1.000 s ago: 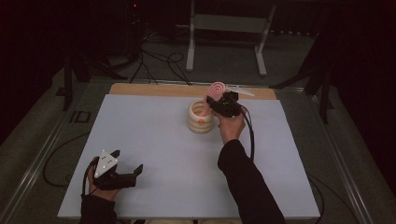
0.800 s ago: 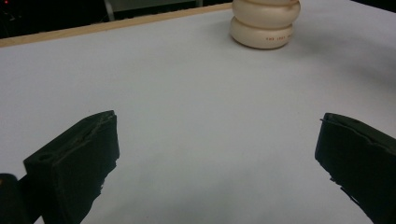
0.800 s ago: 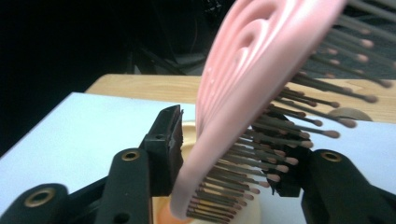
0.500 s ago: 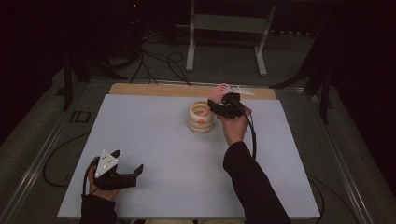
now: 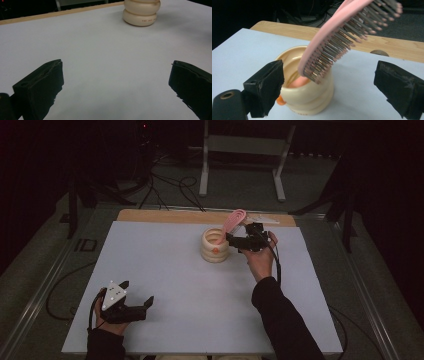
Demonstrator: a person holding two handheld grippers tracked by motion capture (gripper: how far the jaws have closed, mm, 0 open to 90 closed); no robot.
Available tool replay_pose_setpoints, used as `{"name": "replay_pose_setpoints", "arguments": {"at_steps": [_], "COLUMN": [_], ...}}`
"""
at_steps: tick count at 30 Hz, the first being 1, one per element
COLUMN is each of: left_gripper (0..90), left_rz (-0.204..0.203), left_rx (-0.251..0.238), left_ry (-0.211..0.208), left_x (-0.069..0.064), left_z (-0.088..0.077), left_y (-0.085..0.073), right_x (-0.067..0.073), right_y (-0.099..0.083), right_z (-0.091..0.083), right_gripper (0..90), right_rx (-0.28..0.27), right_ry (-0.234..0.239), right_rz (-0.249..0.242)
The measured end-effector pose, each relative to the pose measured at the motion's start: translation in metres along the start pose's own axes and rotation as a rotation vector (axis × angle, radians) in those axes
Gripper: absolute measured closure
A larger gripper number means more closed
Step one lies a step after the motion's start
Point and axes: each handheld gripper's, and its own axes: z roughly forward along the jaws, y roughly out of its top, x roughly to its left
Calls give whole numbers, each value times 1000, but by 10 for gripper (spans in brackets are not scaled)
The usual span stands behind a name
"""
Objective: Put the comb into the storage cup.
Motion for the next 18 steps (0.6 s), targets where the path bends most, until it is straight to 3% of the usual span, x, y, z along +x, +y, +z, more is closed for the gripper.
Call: {"name": "replay_pose_setpoints", "arguments": {"at_steps": [5, 7, 9, 12, 17, 18], "left_gripper": [7, 7, 7, 7, 7, 7], "left_rz": [-3, -3, -3, -5, -4, -3], "left_rx": [-3, -3, -3, -4, -5, -5], "left_ry": [2, 3, 5, 5, 7, 8], "left_x": [0, 0, 0, -1, -1, -1], "left_z": [0, 0, 0, 0, 0, -1], "left_y": [0, 0, 0, 0, 1, 1], "right_x": [-6, -10, -10, -11, -10, -10], "right_y": [-5, -12, -12, -30, -31, -46], "right_z": [-15, -26, -26, -49, -51, -72], "right_gripper": [88, 87, 87, 88, 87, 88], "right_rx": [-6, -20, -20, -27, -26, -39], "right_ry": [11, 28, 28, 12, 10, 11], "right_rz": [5, 30, 30, -19, -21, -65]}}
